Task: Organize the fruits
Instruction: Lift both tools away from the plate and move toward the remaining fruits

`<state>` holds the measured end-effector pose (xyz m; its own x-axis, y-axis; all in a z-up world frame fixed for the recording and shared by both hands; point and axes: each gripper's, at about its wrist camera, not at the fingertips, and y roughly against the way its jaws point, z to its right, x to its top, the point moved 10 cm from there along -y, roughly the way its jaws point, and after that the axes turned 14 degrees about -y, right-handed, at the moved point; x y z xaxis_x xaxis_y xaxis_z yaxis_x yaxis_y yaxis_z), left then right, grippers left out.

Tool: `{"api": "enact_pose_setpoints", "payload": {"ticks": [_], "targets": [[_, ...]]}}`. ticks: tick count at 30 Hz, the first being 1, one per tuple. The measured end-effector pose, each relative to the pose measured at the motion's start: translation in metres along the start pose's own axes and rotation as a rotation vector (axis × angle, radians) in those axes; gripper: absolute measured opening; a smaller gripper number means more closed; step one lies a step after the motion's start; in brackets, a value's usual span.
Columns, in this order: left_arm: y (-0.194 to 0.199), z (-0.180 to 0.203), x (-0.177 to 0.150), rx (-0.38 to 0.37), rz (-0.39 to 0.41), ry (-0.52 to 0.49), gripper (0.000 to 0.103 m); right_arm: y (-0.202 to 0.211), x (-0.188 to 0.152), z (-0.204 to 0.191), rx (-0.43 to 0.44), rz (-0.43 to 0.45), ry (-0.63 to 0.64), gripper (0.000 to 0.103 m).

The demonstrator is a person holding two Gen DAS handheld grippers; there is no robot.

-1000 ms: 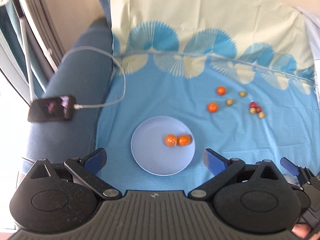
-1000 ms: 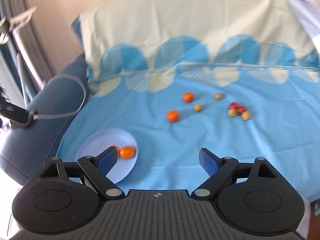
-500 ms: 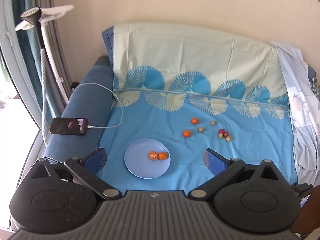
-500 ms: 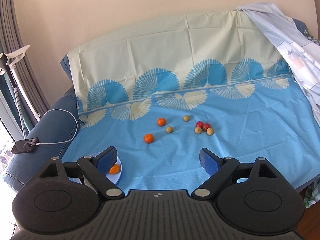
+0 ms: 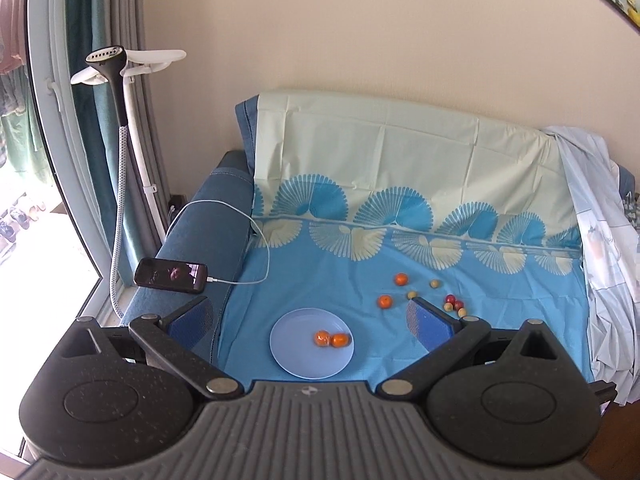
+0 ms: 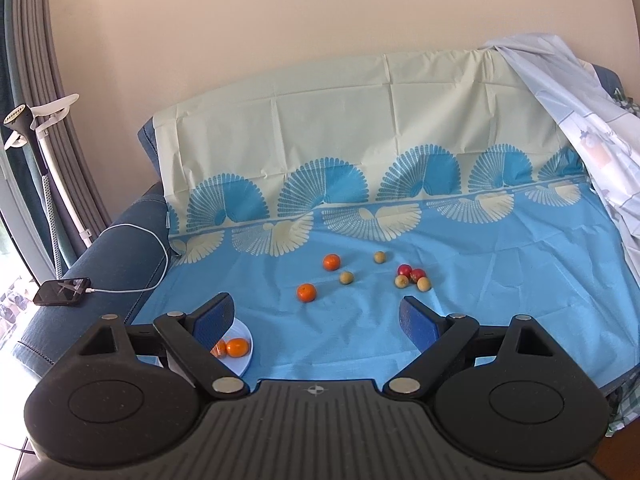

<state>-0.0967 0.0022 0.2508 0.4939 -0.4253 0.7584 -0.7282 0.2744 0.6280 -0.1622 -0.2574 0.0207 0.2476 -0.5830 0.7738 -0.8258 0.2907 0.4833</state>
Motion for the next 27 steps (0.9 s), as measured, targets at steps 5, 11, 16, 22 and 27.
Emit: {"api": "enact_pose_setpoints", "payload": {"ticks": [5,11,16,22,27], "targets": [[0.005,-0.001,-0.001,-0.007,0.017,-0.006,0.103,0.004,0.004,-0.007,-0.003,0.020,0.025,0.091],[-0.006,-0.004,-0.004,-0.019,0.012,-0.001,0.103,0.006,0.006,-0.013,-0.008,0.032,0.047,0.093],[-0.037,0.000,-0.006,-0.070,-0.009,0.025,0.103,0.004,0.004,-0.013,-0.009,0.035,0.058,0.094],[-0.092,0.031,-0.007,-0.189,-0.012,-0.007,0.103,-0.009,0.001,-0.004,0.002,0.025,0.034,0.096],[-0.159,0.045,-0.018,-0.161,-0.039,-0.077,0.103,-0.028,0.001,0.004,0.005,0.036,0.016,0.098]]}}
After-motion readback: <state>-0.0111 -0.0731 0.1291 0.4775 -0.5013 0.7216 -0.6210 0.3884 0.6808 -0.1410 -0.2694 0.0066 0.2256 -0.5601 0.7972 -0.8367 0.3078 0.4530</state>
